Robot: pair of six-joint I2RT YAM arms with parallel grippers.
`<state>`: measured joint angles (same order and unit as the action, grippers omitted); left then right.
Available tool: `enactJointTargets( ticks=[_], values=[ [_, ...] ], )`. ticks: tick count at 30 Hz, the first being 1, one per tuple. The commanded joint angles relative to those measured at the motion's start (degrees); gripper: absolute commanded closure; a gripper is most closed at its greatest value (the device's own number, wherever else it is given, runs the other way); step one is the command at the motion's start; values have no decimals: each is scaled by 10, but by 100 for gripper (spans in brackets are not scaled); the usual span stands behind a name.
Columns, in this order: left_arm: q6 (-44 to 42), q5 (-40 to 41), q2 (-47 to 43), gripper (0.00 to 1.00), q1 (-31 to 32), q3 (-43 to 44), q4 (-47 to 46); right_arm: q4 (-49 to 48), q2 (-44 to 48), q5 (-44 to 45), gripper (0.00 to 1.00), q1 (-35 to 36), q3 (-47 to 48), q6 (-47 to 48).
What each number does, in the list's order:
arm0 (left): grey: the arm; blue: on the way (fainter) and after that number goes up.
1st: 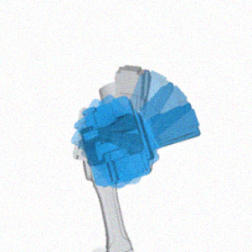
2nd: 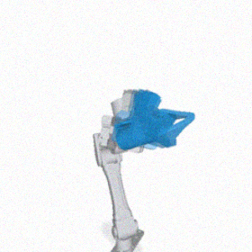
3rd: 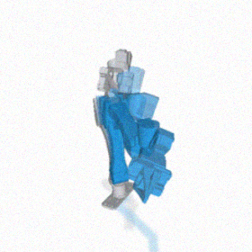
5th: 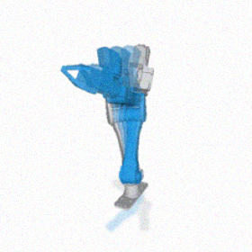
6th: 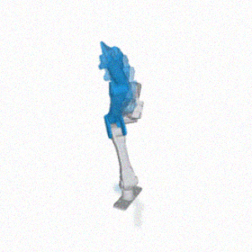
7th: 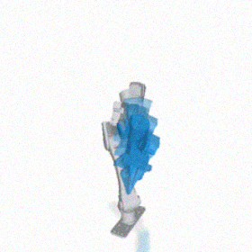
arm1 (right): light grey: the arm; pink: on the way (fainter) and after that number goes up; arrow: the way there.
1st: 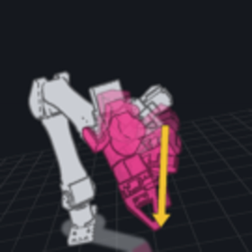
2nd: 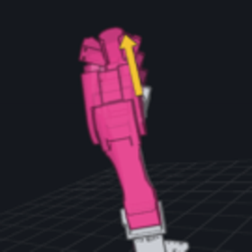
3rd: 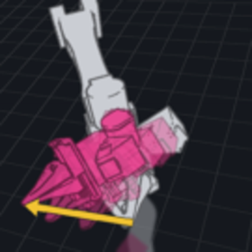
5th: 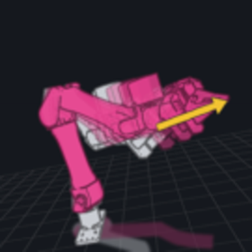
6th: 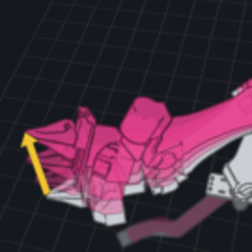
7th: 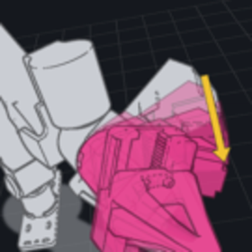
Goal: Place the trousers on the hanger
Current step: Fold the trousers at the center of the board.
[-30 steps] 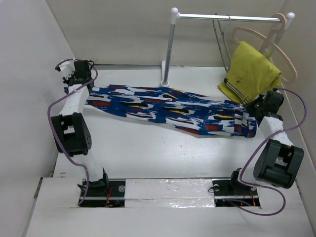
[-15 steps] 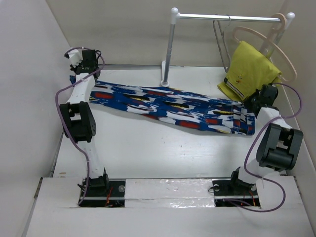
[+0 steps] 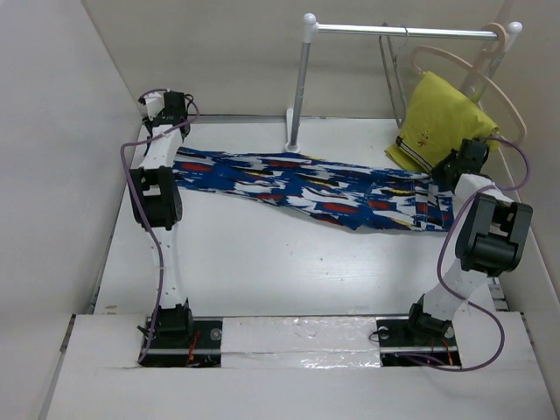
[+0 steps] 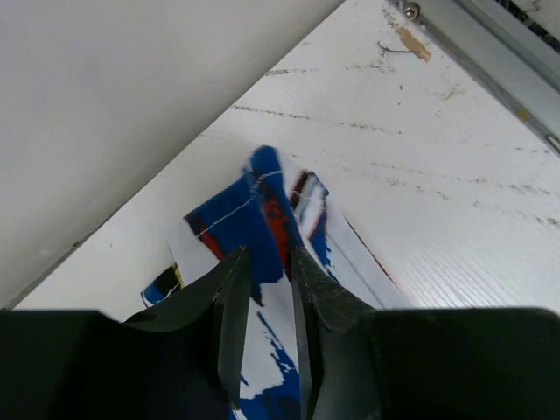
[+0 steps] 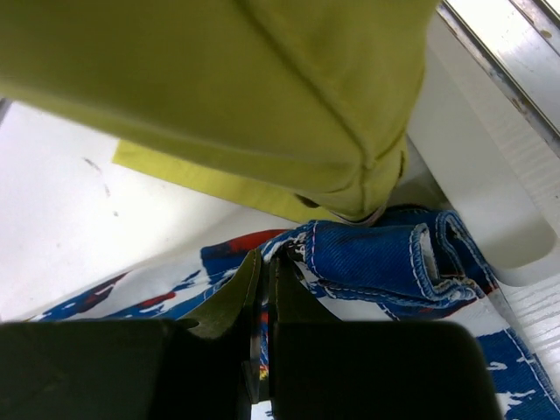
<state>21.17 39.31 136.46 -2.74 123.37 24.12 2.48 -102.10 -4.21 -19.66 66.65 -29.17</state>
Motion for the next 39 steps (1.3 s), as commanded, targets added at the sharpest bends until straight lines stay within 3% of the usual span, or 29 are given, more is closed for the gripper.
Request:
enactJointTargets(
  ticks=[1,3,4,5,9,10,12,13,14,17,22,23,24,25,26,30,34,38,39],
  values=[
    [-26,6,-14,76,-9,33,-21,-48,2,39,100,3,29,16],
    [-31,-1,-16,74,-9,30,-35,-49,0,58,98,9,30,16],
    [-42,-6,-16,68,-9,28,-47,-52,1,60,98,14,31,16],
    [-51,-14,-13,50,-9,32,-51,-54,1,61,95,19,31,15],
    [-25,-38,-33,38,-14,18,-47,-56,3,48,85,31,38,16],
    [-14,-44,-41,38,-14,10,-46,-55,9,46,79,31,40,17],
    [3,-67,-97,37,-27,-54,-70,-49,29,44,47,38,37,21],
    [7,-70,-97,37,-27,-54,-80,-48,39,27,47,44,33,23],
    [13,-71,-132,37,-33,-98,-91,-46,51,25,32,44,26,24],
    [31,-86,-194,38,-40,-191,-133,-79,111,5,15,49,-30,21],
    [76,-150,-232,64,-67,-278,-139,-119,206,-37,21,82,-123,7],
    [79,-154,-237,67,-73,-300,-140,-125,221,-41,32,96,-155,5],
    [81,-171,-240,69,-73,-312,-144,-131,249,-51,49,103,-171,3],
    [85,-180,-241,70,-73,-324,-152,-143,262,-56,70,111,-186,-3],
    [89,-191,-243,70,-81,-341,-156,-150,273,-62,100,127,-200,-4],
    [114,-265,-223,63,-103,-350,-159,-191,312,-120,100,177,-270,-16],
    [122,-297,-204,57,-103,-352,-184,-175,362,-102,99,246,-307,17],
    [126,-318,-201,54,-103,-378,-228,-164,392,-104,66,297,-342,46],
    [126,-324,-198,54,-103,-379,-231,-163,393,-108,62,307,-347,54]
  ],
)
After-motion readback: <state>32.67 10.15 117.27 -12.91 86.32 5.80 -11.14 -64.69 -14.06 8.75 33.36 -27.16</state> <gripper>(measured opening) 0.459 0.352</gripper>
